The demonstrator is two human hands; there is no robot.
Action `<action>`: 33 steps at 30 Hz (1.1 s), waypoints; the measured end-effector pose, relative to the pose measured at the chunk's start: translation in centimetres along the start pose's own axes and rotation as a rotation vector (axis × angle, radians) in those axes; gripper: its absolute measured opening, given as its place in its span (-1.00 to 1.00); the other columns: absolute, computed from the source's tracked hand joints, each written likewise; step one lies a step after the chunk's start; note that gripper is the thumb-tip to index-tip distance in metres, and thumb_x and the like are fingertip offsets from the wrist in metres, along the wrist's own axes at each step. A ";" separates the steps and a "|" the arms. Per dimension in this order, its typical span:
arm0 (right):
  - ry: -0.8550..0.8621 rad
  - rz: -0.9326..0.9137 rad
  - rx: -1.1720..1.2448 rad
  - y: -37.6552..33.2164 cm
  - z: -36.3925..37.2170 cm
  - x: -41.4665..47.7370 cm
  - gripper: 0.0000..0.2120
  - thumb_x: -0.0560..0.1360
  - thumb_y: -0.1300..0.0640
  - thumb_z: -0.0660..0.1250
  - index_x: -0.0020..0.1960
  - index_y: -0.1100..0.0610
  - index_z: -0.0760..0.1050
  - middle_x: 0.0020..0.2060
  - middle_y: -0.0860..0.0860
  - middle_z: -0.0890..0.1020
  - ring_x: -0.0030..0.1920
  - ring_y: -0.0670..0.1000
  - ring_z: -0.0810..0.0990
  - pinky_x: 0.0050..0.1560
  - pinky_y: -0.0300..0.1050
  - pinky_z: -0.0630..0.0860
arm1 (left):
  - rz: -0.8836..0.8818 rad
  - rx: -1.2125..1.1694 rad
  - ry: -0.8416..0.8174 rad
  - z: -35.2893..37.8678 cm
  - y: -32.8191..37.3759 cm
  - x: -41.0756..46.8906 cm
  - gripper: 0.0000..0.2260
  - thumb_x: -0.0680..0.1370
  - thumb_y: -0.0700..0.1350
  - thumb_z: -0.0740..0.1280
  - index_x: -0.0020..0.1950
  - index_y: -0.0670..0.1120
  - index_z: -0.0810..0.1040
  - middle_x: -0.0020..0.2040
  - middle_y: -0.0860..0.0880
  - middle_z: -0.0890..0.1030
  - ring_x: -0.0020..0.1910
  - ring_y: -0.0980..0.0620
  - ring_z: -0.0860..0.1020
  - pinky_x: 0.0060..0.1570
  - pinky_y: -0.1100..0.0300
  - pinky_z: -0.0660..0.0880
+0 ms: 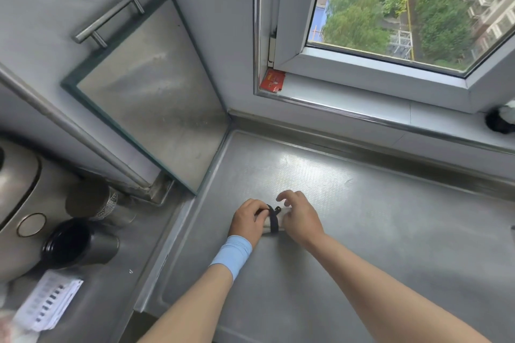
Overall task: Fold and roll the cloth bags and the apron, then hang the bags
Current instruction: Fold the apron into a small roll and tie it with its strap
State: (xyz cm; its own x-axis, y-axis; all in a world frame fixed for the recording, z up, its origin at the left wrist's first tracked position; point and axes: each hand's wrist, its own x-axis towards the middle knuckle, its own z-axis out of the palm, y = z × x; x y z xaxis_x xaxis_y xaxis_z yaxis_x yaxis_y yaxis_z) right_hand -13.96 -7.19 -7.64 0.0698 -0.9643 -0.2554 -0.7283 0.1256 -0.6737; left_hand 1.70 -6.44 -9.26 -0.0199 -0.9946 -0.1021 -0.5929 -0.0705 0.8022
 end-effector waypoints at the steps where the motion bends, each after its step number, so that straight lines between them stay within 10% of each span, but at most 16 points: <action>1: -0.006 -0.073 -0.060 0.2 -0.1 0.0 -0.51 0.37 0.37 0.17 0.19 -0.04 0.50 0.05 -0.06 0.47 0.01 -0.09 0.46 -0.05 -0.22 0.41 | -0.022 -0.012 -0.010 0.1 0.0 0.1 -0.91 0.51 -0.26 0.34 -0.13 -0.10 0.59 -0.17 0.03 0.55 -0.16 0.08 0.51 -0.14 0.44 0.39; 6: -0.137 -0.123 -0.053 0.0 0.5 0.6 -0.72 0.46 -0.02 0.33 0.17 -0.07 0.53 0.03 -0.12 0.56 0.08 -0.08 0.50 0.14 -0.08 0.47 | -0.095 -0.051 -0.024 0.4 -0.3 0.7 -0.87 0.51 -0.25 0.33 -0.18 -0.03 0.54 -0.20 0.11 0.51 -0.18 0.17 0.49 -0.16 0.50 0.36; 14: -0.122 -0.088 -0.007 -0.2 1.3 0.2 -0.54 0.41 0.13 0.37 0.26 -0.19 0.44 0.05 -0.14 0.60 0.14 -0.03 0.50 0.13 0.00 0.45 | -0.228 -0.188 0.094 0.6 0.3 1.1 -0.84 0.51 -0.30 0.32 -0.19 -0.05 0.54 -0.10 -0.01 0.50 -0.19 0.19 0.50 -0.17 0.55 0.36; 19: -0.074 0.058 0.155 -1.0 0.7 1.1 -0.93 0.48 0.00 0.42 -0.10 -0.04 0.55 -0.19 -0.15 0.64 -0.17 -0.11 0.58 -0.13 -0.15 0.50 | -0.278 -0.238 0.097 0.6 0.6 1.4 -0.88 0.50 -0.27 0.38 -0.19 -0.07 0.58 -0.01 -0.03 0.44 -0.13 0.14 0.49 -0.16 0.59 0.34; 26: -0.046 0.017 0.173 -1.4 -0.6 -0.2 -0.91 0.58 0.02 0.24 -0.10 -0.09 0.40 -0.22 -0.13 0.59 -0.22 -0.05 0.55 -0.17 -0.07 0.49 | -0.338 -0.158 -0.034 -0.6 1.3 1.3 -0.76 0.48 0.04 0.41 0.12 0.08 0.49 0.17 0.07 0.49 0.18 0.08 0.43 0.25 0.12 0.39; 33: 0.010 -0.002 0.199 -4.0 -5.5 -0.7 -0.95 0.52 0.01 0.22 -0.09 -0.12 0.44 -0.22 -0.09 0.65 -0.17 -0.02 0.60 -0.13 -0.05 0.55 | -0.348 -0.192 -0.340 -3.8 6.3 1.2 -0.70 0.34 0.16 0.44 0.03 0.13 0.58 0.01 0.06 0.63 -0.09 0.13 0.61 -0.31 0.28 0.52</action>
State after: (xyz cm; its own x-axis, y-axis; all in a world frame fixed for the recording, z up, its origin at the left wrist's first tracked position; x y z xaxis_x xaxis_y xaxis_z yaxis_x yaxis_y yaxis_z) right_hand -14.85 -8.33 -0.92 0.0640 -0.9668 -0.2475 -0.5792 0.1659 -0.7981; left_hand 1.01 -8.38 -2.12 -0.1268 -0.8310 -0.5416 -0.4533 -0.4371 0.7768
